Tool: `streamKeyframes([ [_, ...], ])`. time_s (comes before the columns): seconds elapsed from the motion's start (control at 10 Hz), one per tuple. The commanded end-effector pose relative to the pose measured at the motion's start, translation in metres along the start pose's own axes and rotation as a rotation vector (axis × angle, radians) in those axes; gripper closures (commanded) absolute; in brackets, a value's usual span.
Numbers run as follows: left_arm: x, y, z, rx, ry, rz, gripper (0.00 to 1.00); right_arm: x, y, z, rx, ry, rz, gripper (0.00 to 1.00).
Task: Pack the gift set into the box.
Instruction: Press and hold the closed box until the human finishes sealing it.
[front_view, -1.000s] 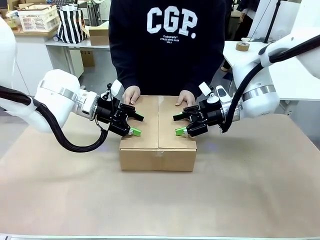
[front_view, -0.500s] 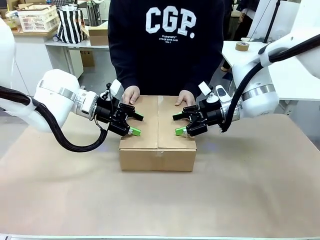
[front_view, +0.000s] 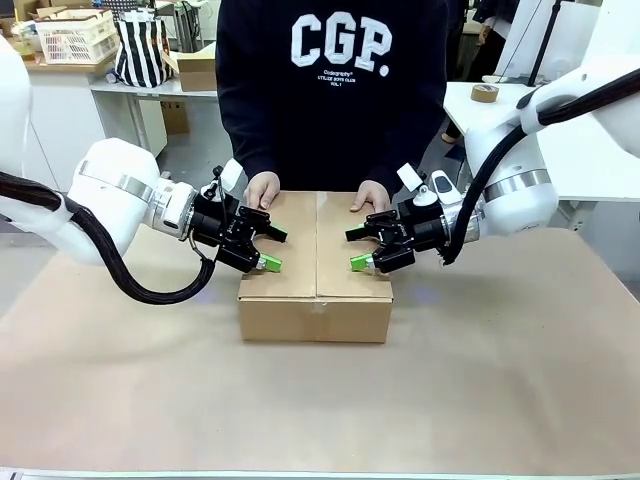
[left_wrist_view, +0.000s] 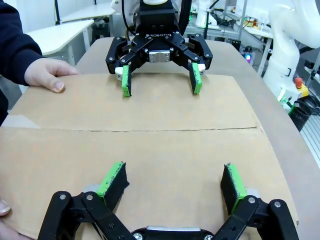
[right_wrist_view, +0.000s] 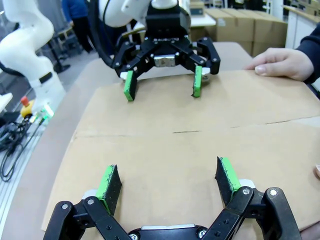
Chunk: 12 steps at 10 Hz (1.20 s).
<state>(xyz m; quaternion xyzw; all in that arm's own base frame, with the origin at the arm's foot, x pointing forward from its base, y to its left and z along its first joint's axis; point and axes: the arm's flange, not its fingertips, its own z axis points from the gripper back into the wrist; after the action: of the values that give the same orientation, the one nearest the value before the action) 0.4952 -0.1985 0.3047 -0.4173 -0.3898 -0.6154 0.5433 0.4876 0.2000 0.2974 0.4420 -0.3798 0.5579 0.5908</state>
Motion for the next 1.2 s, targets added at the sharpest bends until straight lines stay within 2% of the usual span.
streamKeyframes([
  [0.0,-0.0011,-0.0003,-0.001,0.0,0.004,0.0,0.0,-0.0013,0.0001,-0.0001,-0.002,0.002,-0.003,0.0],
  [1.1,-0.0011,-0.0003,-0.001,0.0,0.004,0.0,0.0,-0.0013,0.0001,-0.0001,-0.002,0.002,-0.003,0.0],
])
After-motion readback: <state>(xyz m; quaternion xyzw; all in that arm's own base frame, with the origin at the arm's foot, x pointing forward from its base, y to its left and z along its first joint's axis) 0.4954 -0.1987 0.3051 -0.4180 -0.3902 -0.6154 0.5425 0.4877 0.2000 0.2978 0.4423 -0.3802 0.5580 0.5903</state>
